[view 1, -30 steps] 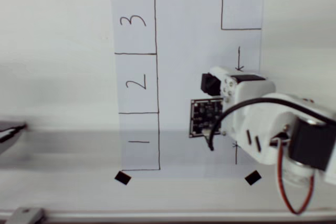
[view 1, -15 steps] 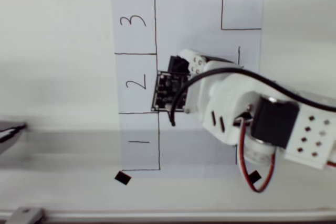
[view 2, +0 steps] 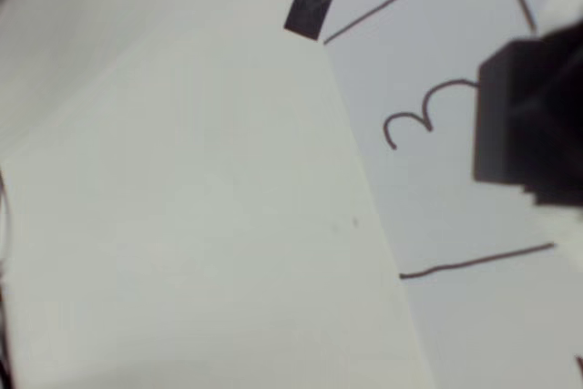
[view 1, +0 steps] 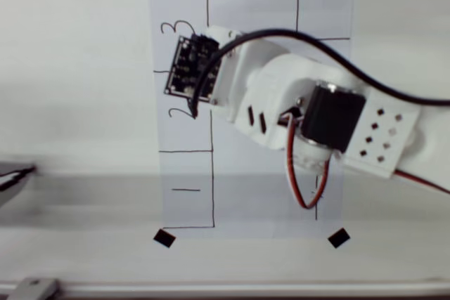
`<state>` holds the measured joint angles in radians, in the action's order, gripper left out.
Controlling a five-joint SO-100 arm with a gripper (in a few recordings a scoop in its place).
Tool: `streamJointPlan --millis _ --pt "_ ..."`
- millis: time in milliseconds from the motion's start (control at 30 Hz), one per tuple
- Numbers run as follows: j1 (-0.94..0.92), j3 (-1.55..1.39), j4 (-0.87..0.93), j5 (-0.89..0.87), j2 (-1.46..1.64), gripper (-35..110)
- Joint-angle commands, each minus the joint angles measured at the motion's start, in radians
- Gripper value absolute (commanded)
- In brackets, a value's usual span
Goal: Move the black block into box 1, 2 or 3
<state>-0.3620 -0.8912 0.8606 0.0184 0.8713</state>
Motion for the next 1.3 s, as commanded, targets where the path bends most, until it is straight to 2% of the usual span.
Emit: streamJointPlan --millis 0,433,1267 --pt "-0.026 0.14 -0.025 -0.003 -0.002 0" --pt "-0.06 0.402 -0.1 -0.034 -0.229 0" --pt "-0.051 0.561 -0.117 0.011 -0.413 0"
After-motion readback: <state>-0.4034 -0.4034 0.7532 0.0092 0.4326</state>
